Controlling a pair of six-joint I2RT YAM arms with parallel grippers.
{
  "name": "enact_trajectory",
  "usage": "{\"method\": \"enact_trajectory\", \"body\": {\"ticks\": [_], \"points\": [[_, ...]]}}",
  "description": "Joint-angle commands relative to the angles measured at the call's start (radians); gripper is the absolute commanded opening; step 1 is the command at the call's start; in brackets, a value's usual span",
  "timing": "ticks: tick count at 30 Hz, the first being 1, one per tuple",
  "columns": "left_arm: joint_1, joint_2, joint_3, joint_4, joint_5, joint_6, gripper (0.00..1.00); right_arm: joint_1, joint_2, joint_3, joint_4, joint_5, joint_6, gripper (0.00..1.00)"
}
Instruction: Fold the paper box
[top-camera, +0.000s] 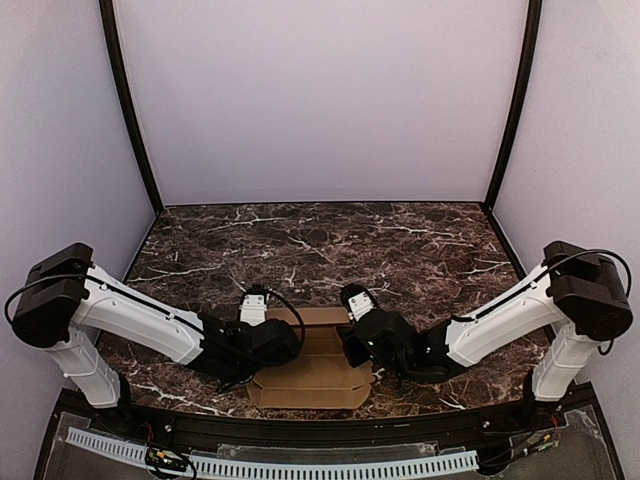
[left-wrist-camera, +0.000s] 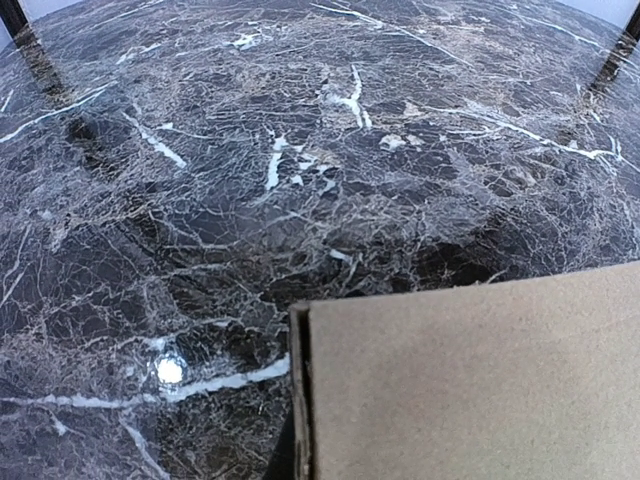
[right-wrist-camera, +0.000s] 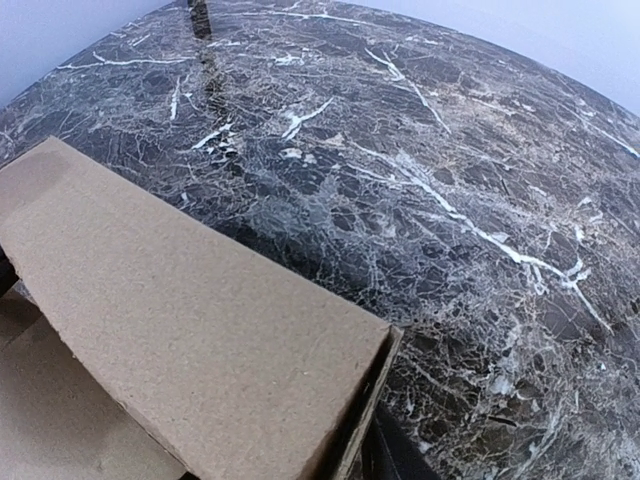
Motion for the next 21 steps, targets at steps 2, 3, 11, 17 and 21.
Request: {"method": "enact_trajectory", "body": {"ticks": [2,3,11,17,21], "points": [[-0.015,0.006,0.049,-0.111,-0.011,-0.074,0.01,0.007,0.033,-0.006,0.087,0.065,0.011,0.31],[-0.017,0.006,0.054,-0.115,-0.011,-0.079,0.01,0.006,0.037,-0.005,0.091,0.07,0.012,0.3],[-0.022,-0.001,0.088,-0.155,-0.006,-0.108,0.01,0.007,0.09,-0.006,0.15,0.088,0.033,0.23],[-0.026,-0.005,0.096,-0.159,-0.003,-0.111,0.01,0.008,0.121,0.005,0.187,0.092,0.026,0.17],[-0.027,0.004,0.103,-0.157,0.004,-0.112,0.01,0.008,0.139,0.021,0.194,0.102,0.016,0.11]]}}
